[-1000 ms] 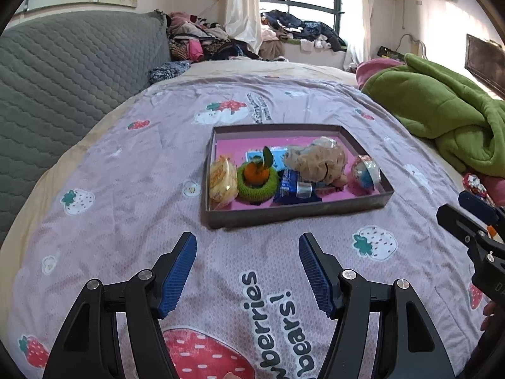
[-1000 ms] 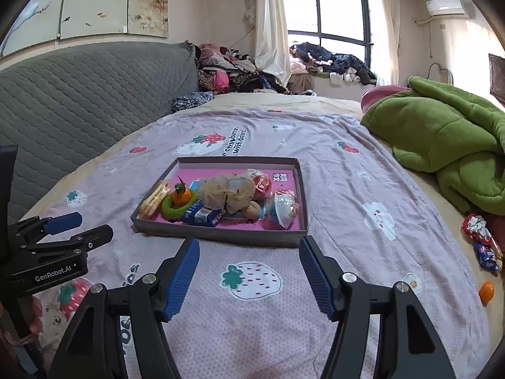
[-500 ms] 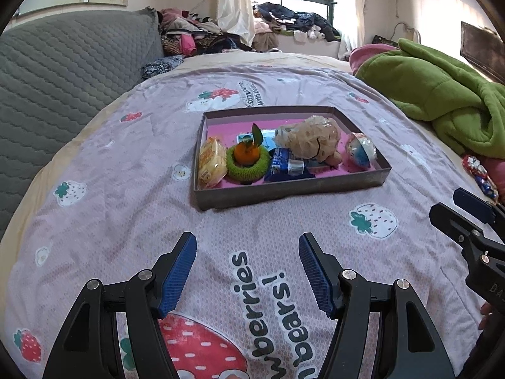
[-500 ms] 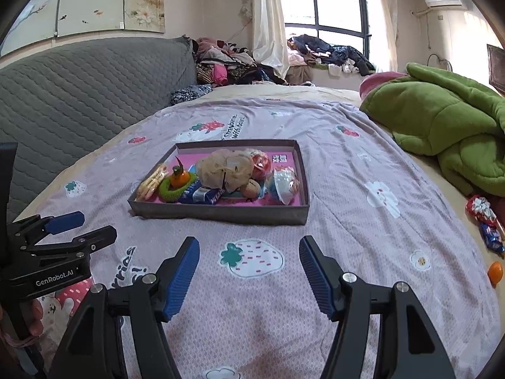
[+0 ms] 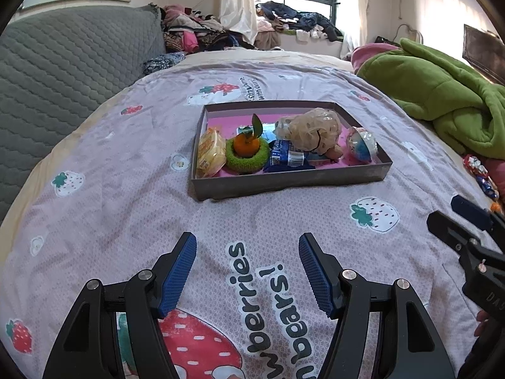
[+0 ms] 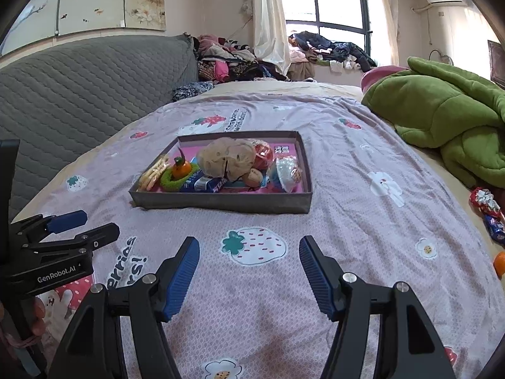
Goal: Organize objects
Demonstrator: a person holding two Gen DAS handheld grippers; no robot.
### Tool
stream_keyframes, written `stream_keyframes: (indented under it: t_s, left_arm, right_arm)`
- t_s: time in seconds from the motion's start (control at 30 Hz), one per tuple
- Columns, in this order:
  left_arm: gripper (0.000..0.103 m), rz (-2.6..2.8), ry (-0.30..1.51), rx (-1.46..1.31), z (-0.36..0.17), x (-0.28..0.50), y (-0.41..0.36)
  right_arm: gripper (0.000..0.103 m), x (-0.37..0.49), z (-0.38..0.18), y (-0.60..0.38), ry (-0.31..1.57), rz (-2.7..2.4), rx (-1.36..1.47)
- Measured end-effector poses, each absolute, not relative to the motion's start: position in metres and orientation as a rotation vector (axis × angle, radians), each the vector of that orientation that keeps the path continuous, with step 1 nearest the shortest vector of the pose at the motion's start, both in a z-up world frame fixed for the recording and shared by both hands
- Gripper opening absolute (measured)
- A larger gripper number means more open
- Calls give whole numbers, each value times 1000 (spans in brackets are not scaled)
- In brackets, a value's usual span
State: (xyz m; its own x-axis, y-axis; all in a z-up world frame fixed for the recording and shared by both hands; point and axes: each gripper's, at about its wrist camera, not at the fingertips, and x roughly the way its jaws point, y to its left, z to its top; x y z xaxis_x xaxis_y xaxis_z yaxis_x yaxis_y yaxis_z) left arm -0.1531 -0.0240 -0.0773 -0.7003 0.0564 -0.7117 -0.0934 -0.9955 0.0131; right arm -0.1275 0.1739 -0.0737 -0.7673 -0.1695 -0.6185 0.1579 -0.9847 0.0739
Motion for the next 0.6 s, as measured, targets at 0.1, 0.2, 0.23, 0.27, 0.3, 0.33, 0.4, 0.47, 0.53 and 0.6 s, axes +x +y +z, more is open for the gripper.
stream_keyframes:
  t_s: [0.1, 0.2, 0.23, 0.27, 0.3, 0.33, 0.4, 0.47, 0.53, 0.6]
  left_arm:
    - [69, 2817, 51, -1197, -81, -153, -26]
    - [69, 2824, 34, -1194, -84, -151, -27]
    - [69, 2827, 32, -1194, -85, -150, -28]
    - [69, 2832, 28, -1193, -87, -149, -28]
    - [69, 2834, 24, -1194, -88, -149, -29]
    - [69, 2835, 21, -1195, -89, -149, -29]
    - [69, 2840, 10, -1205, -93, -150, -30]
    - [69, 2838, 0, -1212, -95, -149, -30]
    - [69, 2837, -10, -1219, -97, -150, -32]
    - [69, 2835, -17, -1230, -100, -150, -33]
  right_arm:
    - [65, -129, -79, 173, -21, -2796, 1004]
    - [65, -129, -83, 172, -20, -2796, 1008]
    - [65, -129, -83, 172, -18, -2796, 1009]
    - [65, -129, -84, 172, -18, -2795, 1011]
    - [65, -129, -84, 172, -18, -2800, 1009]
    - [65, -129, -85, 172, -16, -2803, 1005]
    - [65, -128, -86, 173, -19, -2804, 1004]
    - [65, -128, -87, 174, -21, -2803, 1001]
    - [65, -127, -87, 174, -25, -2806, 996]
    - [65, -127, -89, 174, -28, -2800, 1006]
